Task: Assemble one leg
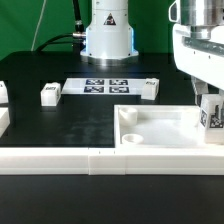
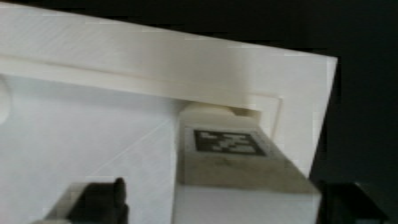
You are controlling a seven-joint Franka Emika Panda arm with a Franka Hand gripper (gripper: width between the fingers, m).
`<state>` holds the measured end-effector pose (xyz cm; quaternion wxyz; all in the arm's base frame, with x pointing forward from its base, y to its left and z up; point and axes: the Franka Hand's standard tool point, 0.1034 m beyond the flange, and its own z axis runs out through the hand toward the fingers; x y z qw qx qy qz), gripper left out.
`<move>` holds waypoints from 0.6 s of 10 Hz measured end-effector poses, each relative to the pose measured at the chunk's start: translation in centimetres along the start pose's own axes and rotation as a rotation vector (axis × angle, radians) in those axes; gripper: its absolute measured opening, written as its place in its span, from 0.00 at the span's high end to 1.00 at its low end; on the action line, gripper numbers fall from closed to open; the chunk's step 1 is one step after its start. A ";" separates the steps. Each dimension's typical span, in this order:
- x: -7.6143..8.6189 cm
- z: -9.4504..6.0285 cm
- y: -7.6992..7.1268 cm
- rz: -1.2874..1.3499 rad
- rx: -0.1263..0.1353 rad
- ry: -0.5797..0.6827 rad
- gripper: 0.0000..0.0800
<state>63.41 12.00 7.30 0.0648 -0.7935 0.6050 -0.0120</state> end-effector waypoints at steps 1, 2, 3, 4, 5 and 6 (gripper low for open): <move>0.2 0.0 0.0 -0.163 0.001 0.001 0.23; 0.3 0.1 0.1 -0.290 0.000 0.001 0.20; 0.4 0.1 0.1 -0.395 -0.003 0.004 0.19; 0.3 0.2 0.1 -0.521 -0.007 0.005 0.19; 0.2 0.1 -0.1 -0.631 -0.008 0.005 0.19; 0.0 -0.1 -0.3 -0.757 -0.012 0.016 0.19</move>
Offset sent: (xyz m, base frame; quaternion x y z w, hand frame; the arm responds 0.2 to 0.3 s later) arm 0.0020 0.0024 -0.0036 0.0013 0.0092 -0.2767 0.9609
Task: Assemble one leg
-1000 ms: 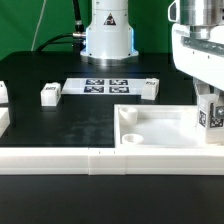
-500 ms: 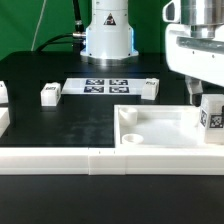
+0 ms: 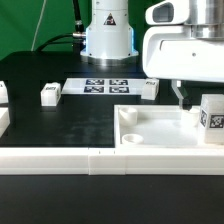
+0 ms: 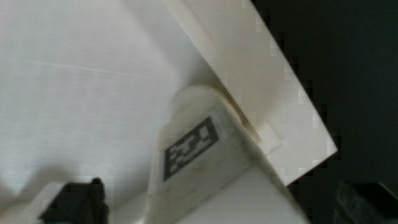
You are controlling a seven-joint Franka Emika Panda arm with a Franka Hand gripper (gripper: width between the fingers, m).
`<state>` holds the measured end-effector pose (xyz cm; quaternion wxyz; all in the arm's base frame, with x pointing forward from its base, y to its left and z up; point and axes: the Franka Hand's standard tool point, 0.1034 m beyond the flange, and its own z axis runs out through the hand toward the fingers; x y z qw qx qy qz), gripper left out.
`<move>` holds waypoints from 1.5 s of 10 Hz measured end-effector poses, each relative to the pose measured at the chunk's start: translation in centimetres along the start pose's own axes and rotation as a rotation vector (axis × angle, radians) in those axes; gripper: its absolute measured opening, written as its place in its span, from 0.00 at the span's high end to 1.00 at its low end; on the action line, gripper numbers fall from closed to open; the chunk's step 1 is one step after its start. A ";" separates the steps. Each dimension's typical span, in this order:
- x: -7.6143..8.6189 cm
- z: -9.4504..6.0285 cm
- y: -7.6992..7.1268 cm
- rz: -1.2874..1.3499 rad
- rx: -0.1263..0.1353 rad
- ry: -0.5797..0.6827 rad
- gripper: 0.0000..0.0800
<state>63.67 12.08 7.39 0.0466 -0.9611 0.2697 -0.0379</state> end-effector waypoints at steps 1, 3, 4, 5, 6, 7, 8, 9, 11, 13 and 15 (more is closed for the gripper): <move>-0.1 -0.1 -0.3 -0.128 -0.012 0.009 0.19; 0.1 -0.2 -0.4 -0.316 -0.019 0.010 0.19; 0.2 -0.2 -0.2 -0.448 -0.025 0.008 0.19; 0.2 -0.2 -0.1 -0.574 -0.037 0.015 0.19; 0.3 -0.2 -0.1 -0.626 -0.038 0.015 0.19; 0.3 -0.2 -0.1 -0.614 -0.038 0.015 0.33; 0.3 -0.2 -0.1 -0.614 -0.038 0.015 0.33; 0.3 -0.2 -0.1 -0.606 -0.037 0.015 0.56; 0.3 -0.2 -0.1 -0.573 -0.037 0.015 0.64; 0.3 -0.2 -0.1 -0.439 -0.035 0.017 0.64; 0.4 -0.1 0.2 -0.223 -0.009 0.029 0.64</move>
Offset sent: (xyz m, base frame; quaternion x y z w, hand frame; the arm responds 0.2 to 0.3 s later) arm 0.0065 0.0009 0.0005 0.0010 -0.0239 -0.2624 0.9647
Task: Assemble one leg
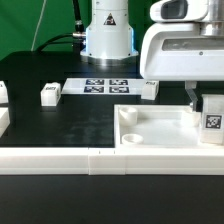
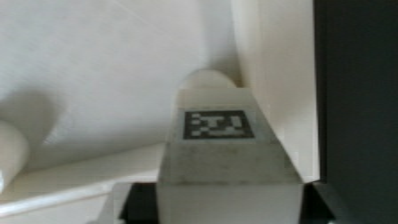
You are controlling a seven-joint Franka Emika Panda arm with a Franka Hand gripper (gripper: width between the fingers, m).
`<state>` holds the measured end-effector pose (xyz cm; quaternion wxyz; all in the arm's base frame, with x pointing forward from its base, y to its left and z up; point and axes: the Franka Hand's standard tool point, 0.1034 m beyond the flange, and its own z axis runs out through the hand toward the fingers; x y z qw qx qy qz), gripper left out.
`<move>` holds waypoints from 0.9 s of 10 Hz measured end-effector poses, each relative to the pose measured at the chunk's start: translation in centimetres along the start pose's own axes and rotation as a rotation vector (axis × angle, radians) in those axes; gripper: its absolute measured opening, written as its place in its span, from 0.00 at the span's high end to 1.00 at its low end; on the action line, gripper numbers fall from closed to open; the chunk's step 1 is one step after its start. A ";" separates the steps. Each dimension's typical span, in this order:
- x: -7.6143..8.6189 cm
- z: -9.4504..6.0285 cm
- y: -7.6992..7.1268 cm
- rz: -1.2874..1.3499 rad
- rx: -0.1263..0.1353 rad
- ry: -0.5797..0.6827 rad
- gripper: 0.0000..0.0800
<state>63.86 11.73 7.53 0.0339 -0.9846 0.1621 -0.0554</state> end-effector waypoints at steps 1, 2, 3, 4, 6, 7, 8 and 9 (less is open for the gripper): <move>-0.2 0.0 0.2 0.152 0.011 0.019 0.64; -0.3 0.0 0.3 0.293 0.016 0.032 0.64; -0.3 0.0 0.4 0.412 0.014 0.034 0.64; -0.3 0.0 0.4 0.505 0.019 0.031 0.64; -0.4 0.0 0.6 0.779 0.037 0.015 0.64; -0.4 0.0 0.7 0.890 0.046 0.012 0.64; -0.5 0.0 0.6 1.016 0.061 0.009 0.63; -0.6 0.0 0.6 1.086 0.063 0.002 0.63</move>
Offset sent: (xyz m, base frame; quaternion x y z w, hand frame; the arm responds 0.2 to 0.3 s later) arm -0.0086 -0.0034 -0.0088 -0.0014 -0.0087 0.2248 0.9744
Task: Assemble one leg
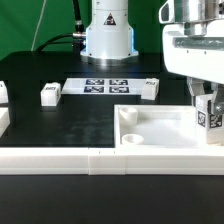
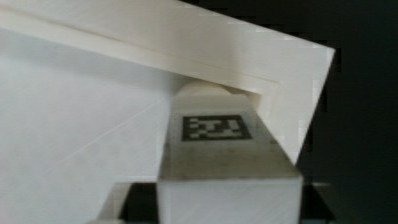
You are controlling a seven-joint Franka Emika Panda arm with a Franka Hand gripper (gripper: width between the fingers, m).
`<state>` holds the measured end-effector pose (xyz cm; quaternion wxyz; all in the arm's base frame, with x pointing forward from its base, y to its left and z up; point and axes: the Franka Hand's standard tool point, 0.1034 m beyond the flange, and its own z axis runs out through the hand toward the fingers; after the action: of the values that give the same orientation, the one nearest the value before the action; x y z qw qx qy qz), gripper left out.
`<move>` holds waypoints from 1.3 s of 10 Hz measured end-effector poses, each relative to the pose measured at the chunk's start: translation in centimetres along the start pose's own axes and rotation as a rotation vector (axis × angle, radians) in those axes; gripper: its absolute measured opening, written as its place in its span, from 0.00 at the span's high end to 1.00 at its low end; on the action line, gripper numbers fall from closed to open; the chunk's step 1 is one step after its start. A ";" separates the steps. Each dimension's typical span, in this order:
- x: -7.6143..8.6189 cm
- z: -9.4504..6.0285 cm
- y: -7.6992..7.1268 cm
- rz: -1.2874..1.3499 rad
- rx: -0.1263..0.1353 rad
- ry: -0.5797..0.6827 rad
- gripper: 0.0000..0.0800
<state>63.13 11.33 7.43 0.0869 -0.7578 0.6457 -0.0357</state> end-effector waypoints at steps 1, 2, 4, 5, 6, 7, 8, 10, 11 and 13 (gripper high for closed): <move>0.0 0.0 0.0 0.075 -0.001 -0.007 0.63; -0.1 0.0 0.1 0.155 -0.001 -0.012 0.63; -0.2 0.1 0.1 0.218 -0.001 -0.018 0.53; -0.3 0.0 0.1 0.162 -0.004 -0.019 0.36; -0.4 -0.1 -0.1 0.098 -0.007 -0.022 0.36; -0.7 -0.2 -0.2 0.009 -0.004 -0.023 0.21; -1.0 -0.1 -0.3 -0.111 -0.002 -0.023 0.21; -0.4 0.0 -0.4 -0.399 0.007 -0.019 0.19; -0.5 0.0 -0.5 -0.471 0.007 -0.017 0.19; -0.6 0.2 -0.5 -0.708 0.002 -0.011 0.19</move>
Offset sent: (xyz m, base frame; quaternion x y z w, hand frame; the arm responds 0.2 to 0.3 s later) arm 0.0000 0.0000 0.0000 0.0000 0.0000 0.0799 0.9968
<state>63.51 11.96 7.36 0.0733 -0.9348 0.3424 -0.0602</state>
